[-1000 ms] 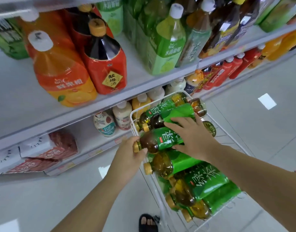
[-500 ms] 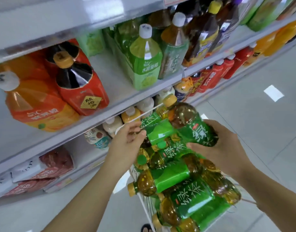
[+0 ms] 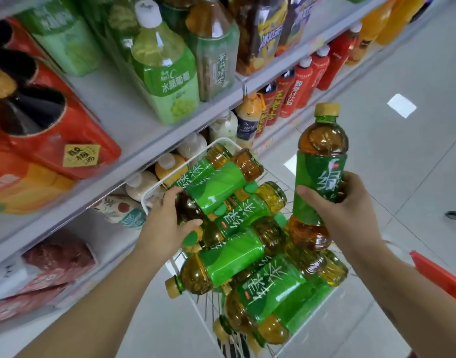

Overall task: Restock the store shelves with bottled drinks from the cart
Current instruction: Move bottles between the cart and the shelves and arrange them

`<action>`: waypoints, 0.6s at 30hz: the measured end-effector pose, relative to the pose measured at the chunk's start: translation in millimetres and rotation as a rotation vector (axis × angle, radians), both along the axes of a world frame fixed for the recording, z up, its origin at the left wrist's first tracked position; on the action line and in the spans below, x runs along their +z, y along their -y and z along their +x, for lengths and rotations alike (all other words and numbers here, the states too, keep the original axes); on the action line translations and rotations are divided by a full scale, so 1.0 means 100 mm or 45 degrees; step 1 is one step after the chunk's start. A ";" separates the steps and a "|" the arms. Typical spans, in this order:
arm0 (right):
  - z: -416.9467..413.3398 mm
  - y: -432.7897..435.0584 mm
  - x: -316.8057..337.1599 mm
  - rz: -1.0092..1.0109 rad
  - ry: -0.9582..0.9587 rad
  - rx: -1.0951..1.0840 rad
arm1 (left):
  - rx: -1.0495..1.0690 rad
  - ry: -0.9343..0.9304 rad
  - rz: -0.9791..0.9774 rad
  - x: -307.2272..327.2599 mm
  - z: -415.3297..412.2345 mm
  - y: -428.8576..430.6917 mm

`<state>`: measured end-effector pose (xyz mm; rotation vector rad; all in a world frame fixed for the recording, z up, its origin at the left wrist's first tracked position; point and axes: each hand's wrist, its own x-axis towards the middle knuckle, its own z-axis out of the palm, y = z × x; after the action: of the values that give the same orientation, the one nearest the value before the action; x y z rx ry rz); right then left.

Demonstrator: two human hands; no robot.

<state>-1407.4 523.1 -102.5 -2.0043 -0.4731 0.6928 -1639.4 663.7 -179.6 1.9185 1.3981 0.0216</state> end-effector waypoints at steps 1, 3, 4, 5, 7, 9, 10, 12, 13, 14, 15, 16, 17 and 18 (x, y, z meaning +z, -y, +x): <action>0.00 0.00 0.01 0.004 -0.010 -0.007 | 0.001 0.039 -0.008 0.05 -0.01 0.03; 0.00 0.00 0.01 0.006 -0.025 -0.010 | 0.015 0.121 -0.053 0.15 -0.04 0.08; -0.01 0.00 0.02 0.003 -0.025 -0.007 | 0.006 0.152 -0.069 0.21 -0.05 0.11; -0.03 -0.01 0.03 -0.001 -0.019 0.001 | 0.007 0.165 -0.087 0.26 -0.05 0.14; -0.07 -0.03 0.06 -0.010 0.003 0.030 | 0.028 0.218 -0.157 0.37 -0.04 0.20; -0.13 -0.06 0.08 -0.025 0.027 0.069 | 0.072 0.267 -0.271 0.51 0.00 0.21; -0.17 -0.08 0.09 -0.033 0.036 0.093 | 0.080 0.269 -0.318 0.60 0.01 0.19; -0.24 -0.09 0.11 -0.055 0.069 0.151 | 0.025 0.229 -0.416 0.77 0.03 0.09; -0.29 -0.09 0.12 -0.066 0.097 0.184 | -0.019 0.194 -0.465 0.84 0.01 0.04; -0.33 -0.08 0.13 -0.071 0.122 0.215 | -0.064 0.168 -0.497 0.94 -0.03 0.00; -0.37 -0.07 0.16 -0.071 0.138 0.239 | -0.088 0.154 -0.518 1.02 -0.08 -0.01; -0.41 -0.06 0.18 -0.066 0.146 0.260 | -0.093 0.147 -0.529 1.08 -0.14 -0.01; -0.44 -0.05 0.20 -0.062 0.151 0.279 | -0.092 0.135 -0.538 1.11 -0.22 0.00; -0.46 -0.03 0.21 -0.057 0.152 0.294 | -0.080 0.112 -0.556 1.15 -0.29 0.03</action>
<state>-1453.5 526.4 -81.3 -2.0603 -0.7757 0.7312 -1668.0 661.1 -64.5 1.5758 1.1697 -0.2105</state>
